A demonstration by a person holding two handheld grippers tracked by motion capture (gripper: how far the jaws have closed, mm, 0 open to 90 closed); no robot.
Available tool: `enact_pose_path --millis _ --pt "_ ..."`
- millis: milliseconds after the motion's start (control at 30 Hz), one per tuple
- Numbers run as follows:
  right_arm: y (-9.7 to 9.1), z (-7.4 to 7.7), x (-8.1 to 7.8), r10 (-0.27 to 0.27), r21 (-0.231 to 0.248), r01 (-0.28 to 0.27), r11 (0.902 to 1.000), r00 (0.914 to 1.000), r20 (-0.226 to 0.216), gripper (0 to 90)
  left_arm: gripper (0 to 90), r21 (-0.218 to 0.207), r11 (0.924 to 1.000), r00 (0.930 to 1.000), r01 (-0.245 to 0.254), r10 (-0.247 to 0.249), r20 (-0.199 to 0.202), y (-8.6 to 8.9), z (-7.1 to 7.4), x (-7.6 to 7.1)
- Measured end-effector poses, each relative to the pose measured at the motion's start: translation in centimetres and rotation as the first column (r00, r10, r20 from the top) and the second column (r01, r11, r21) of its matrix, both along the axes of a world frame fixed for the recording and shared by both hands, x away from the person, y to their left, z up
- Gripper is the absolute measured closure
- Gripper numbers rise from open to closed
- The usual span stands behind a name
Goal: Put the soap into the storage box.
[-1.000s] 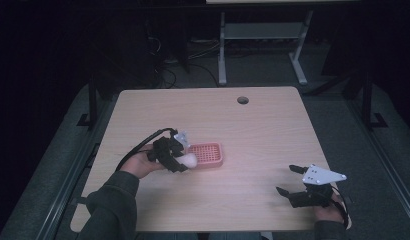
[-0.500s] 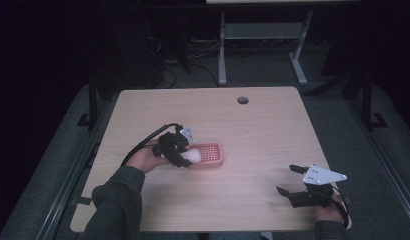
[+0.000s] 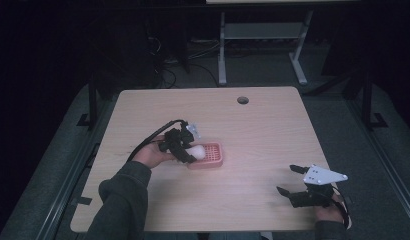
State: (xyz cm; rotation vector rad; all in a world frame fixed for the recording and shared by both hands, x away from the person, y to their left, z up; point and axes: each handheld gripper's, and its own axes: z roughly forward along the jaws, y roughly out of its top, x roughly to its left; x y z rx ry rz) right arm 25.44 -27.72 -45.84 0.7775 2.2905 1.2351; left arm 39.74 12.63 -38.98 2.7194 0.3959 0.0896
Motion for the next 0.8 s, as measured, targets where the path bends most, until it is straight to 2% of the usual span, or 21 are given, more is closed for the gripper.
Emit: enact_pose_path --millis 233,267,800 --pt "0.0 0.0 0.0 0.0 -0.003 0.0 1.0 1.0 0.001 13.7 49.6 -0.003 0.9999 0.9999 0.011 -0.011 0.005 -0.8 0.2 0.7" --pt "0.0 0.0 0.0 0.0 -0.004 0.0 1.0 1.0 0.0 13.7 49.6 -0.011 0.9999 1.0 0.009 -0.009 0.001 -0.9 0.1 0.8" --pt "0.0 0.0 0.0 0.003 -0.006 -0.003 1.0 1.0 0.005 13.8 49.5 0.005 0.9999 0.9998 0.015 -0.015 -0.009 -2.4 -1.1 1.9"
